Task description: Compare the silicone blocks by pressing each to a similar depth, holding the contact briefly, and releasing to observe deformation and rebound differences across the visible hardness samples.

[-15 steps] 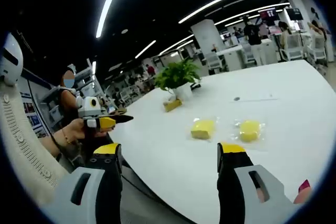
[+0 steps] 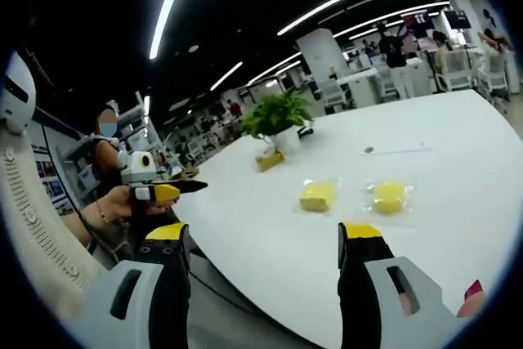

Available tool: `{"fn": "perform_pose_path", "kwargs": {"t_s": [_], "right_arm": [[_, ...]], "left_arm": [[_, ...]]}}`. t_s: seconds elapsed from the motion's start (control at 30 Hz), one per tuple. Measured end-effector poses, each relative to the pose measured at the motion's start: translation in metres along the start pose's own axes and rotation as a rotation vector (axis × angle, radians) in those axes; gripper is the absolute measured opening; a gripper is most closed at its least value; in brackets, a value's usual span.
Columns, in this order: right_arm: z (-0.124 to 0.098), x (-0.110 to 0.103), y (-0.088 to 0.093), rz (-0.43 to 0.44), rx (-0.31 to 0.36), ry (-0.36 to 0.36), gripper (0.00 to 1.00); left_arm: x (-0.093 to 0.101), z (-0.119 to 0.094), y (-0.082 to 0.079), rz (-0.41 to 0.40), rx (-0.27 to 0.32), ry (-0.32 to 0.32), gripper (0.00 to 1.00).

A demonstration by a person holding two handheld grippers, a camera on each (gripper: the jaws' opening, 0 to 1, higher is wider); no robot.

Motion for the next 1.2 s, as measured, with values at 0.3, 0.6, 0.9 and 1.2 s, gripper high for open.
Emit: {"fn": "perform_pose_path", "kwargs": {"t_s": [0.3,0.6,0.9,1.2], "right_arm": [[-0.001,0.002,0.000,-0.002,-0.005,-0.001,0.68],[0.003,0.005,-0.003,-0.007,-0.013,-0.002,0.68],[0.008,0.005,-0.004,-0.006,-0.017,0.000,0.68],[0.010,0.005,-0.001,0.006,-0.012,0.008,0.68]], "left_arm": [[-0.002,0.000,-0.003,-0.003,0.013,-0.006,0.56],[-0.007,0.001,-0.004,-0.009,0.013,-0.006,0.55],[-0.014,0.001,-0.004,-0.017,0.015,-0.011,0.55],[-0.022,0.000,-0.003,-0.029,0.013,-0.033,0.59]]}}
Point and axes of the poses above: the point that each gripper's makers call its tool centre point, and the gripper's own axes: z roughly forward along the fingers, x roughly to its right, y roughly out of its underside, the point moved 7 cm from there along -z, roughly backward along the fingers, and after that the axes turned 3 degrees about y, right-handed, at the moved point
